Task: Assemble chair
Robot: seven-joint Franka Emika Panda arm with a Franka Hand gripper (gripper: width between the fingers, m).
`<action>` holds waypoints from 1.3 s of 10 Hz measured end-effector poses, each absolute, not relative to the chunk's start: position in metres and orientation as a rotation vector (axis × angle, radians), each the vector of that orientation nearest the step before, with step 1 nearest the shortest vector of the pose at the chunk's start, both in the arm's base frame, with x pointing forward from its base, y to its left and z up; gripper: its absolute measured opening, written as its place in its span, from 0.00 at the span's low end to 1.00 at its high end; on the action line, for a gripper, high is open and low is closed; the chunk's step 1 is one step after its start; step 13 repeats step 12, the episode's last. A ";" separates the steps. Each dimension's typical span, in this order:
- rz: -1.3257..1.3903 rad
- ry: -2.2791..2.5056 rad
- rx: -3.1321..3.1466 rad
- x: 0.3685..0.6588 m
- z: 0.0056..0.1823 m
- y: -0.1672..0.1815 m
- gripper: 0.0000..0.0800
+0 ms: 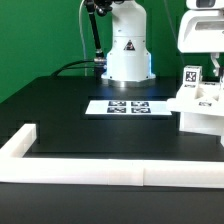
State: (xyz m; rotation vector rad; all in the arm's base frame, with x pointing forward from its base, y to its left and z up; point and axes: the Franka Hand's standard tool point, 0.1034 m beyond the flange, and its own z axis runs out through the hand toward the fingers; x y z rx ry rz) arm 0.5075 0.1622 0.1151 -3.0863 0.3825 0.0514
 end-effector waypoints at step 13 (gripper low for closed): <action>0.054 0.481 -3.072 0.507 0.115 0.162 0.81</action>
Offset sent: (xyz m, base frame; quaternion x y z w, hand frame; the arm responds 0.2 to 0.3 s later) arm 0.0000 0.0000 0.0000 0.0000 0.0000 0.0000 1.0000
